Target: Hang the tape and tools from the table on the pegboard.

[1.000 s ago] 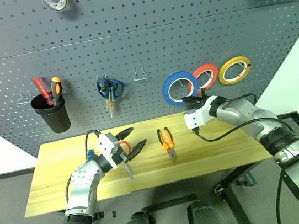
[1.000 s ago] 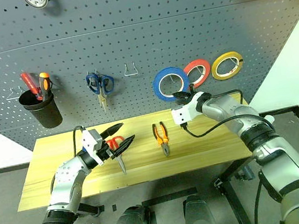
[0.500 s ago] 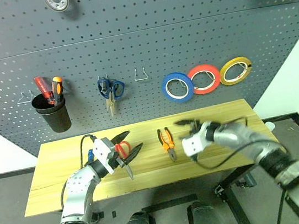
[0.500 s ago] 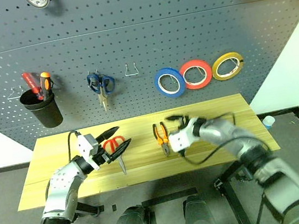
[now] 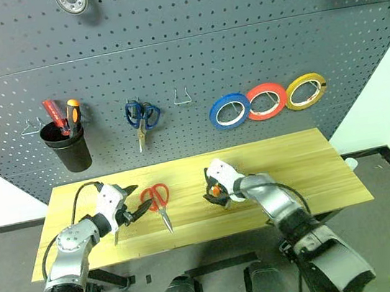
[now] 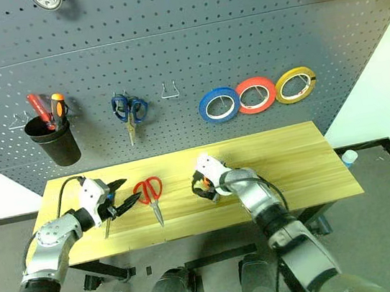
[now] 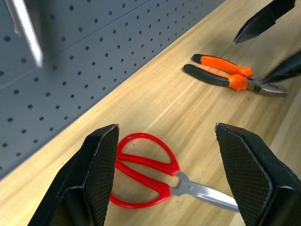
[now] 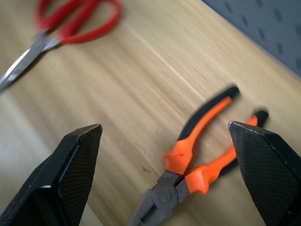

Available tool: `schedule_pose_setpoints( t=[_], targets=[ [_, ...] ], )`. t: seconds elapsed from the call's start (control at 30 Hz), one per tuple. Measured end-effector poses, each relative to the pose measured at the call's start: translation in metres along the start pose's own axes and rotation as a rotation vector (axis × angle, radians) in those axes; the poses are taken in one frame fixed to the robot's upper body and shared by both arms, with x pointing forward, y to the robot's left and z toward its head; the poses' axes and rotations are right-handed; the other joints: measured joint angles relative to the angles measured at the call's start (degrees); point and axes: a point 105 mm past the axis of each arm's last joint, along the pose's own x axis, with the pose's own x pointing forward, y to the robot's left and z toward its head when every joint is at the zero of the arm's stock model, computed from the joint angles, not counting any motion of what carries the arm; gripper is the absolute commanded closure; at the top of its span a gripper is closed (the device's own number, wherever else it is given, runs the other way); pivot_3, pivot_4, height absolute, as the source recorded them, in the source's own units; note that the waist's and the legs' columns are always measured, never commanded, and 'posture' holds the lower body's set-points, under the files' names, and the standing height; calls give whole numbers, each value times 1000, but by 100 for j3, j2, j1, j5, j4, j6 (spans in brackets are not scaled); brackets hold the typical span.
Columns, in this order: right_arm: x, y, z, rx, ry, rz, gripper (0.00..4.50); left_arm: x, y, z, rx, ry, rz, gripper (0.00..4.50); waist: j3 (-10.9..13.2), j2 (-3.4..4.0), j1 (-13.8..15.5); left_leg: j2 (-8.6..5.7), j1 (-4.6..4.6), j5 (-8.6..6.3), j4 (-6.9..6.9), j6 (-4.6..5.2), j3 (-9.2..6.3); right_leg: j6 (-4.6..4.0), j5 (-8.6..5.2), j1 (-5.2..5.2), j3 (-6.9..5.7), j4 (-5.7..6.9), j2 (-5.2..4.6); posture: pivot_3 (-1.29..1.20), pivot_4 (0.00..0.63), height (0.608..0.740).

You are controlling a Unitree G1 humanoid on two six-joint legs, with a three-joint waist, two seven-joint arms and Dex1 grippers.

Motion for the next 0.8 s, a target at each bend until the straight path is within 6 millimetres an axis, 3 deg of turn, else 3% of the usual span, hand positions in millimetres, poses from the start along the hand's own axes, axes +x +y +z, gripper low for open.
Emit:
schedule_pose_setpoints(
  t=[0.27,0.5,0.8],
  targets=[
    [12,-18,-8,211,143,-167,14,-9,4,-13,-12,58,-16,1058,4,7,-30,2,5,5,-41,-7,-2,3,-2,-17,0,0,4,-9,82,740],
    [26,-1,-8,313,186,-138,14,-9,3,-12,-15,46,-19,1058,5,9,-185,2,7,6,-42,-8,-2,19,6,-17,2,2,4,-10,79,740],
    [33,-6,-5,352,207,-195,14,-8,-5,-13,-41,27,-47,1058,8,14,-313,3,8,6,-43,-7,-7,19,6,-17,2,4,5,-12,88,740]
  ],
)
